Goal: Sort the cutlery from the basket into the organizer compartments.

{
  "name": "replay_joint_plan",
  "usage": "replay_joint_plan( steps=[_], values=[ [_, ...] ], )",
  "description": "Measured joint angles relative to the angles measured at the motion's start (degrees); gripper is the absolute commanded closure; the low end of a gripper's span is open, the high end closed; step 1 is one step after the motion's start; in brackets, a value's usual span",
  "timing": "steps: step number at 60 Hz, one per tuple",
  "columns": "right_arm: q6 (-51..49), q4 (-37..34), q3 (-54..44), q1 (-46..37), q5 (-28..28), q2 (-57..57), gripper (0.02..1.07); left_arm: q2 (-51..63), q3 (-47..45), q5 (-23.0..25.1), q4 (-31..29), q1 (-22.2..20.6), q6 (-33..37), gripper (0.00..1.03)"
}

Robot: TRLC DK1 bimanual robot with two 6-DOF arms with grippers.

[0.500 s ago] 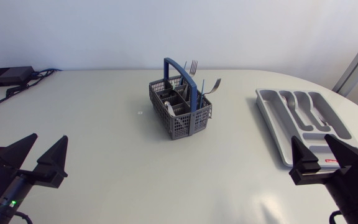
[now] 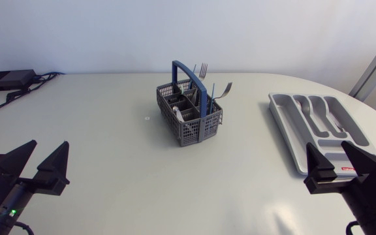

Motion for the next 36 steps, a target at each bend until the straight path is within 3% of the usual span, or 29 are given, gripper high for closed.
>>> replay_joint_plan(
  steps=[11, 22, 36],
  values=[
    [0.0, 0.2, 3.2, 1.4, 0.0, 2.5, 0.07, 1.7, 3.6, -0.2, -0.5, 1.2, 0.0, 0.05],
    [-0.1, 4.5, 10.9, 3.8, 0.2, 15.1, 0.07, 15.7, 13.0, -0.3, 0.1, 0.4, 0.0, 0.06],
    [0.0, 8.5, 16.1, 12.2, 2.9, 35.2, 0.07, 37.3, 24.3, -3.0, -3.8, -6.7, -0.9, 0.06]
  ],
)
